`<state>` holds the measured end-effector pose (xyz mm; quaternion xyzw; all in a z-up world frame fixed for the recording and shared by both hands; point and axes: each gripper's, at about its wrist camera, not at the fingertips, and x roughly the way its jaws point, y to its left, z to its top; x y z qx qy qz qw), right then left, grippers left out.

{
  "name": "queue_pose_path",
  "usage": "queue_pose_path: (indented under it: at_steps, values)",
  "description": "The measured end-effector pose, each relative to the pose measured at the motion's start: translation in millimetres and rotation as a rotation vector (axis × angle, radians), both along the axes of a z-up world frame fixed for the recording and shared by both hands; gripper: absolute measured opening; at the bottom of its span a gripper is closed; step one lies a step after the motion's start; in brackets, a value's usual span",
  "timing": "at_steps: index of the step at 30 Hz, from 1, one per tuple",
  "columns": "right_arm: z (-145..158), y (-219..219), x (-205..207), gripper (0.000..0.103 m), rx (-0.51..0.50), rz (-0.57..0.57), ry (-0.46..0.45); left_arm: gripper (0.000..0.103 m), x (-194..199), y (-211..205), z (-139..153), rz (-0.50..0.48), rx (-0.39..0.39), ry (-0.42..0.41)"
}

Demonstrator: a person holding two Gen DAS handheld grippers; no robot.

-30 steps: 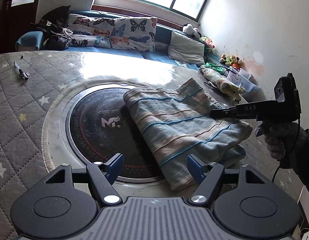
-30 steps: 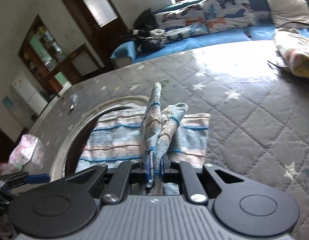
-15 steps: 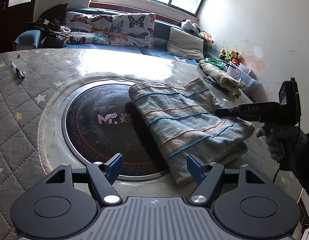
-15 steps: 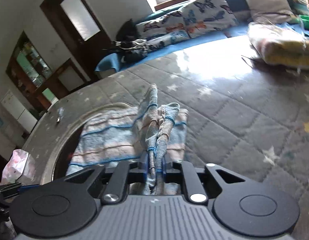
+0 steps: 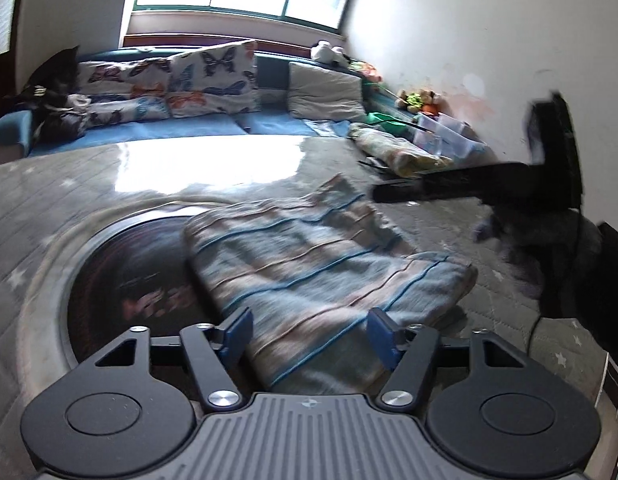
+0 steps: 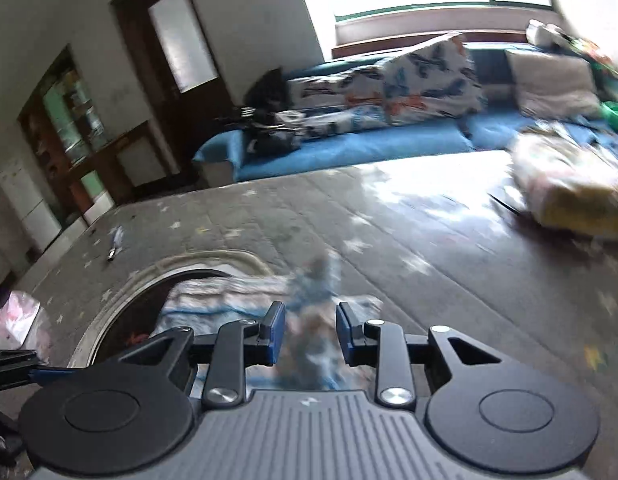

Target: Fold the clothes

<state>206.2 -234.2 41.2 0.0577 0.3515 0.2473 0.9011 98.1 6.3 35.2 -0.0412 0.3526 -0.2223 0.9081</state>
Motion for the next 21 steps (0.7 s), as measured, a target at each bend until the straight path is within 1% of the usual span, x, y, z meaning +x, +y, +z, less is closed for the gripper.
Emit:
queue_pose_path:
  at_steps: [2,4,7,9,11,12,14,16,18,21]
  values:
    - [-3,14,11,0.028,-0.019,0.050,0.008,0.059,7,-10,-2,-0.024,0.008,-0.008]
    - [-9,24,22,0.028,-0.048,0.076,0.027,0.056,14,-18,-4,-0.040,0.026,-0.012]
    - [-20,29,34,0.026,-0.078,0.075,0.059,0.056,24,-24,-14,-0.057,0.043,0.007]
    - [-28,19,36,0.026,-0.055,0.051,0.084,0.056,29,-25,-20,-0.054,0.059,0.026]
    - [-24,5,30,0.027,-0.012,0.023,0.090,0.056,26,-24,-20,-0.063,0.055,0.026]
    - [-22,-2,26,0.027,0.010,0.010,0.091,0.058,23,-23,-18,-0.072,0.053,0.014]
    - [-17,-16,13,0.028,0.013,-0.004,0.079,0.058,13,-25,-13,-0.102,0.057,-0.016]
    - [-14,-30,-2,0.028,0.025,-0.018,0.078,0.062,1,-30,-8,-0.139,0.068,-0.050]
    - [-12,-44,-17,0.028,0.054,-0.034,0.087,0.062,-9,-36,-7,-0.175,0.088,-0.079]
    - [-12,-62,-41,0.029,0.108,-0.059,0.111,0.062,-21,-48,-11,-0.213,0.142,-0.117]
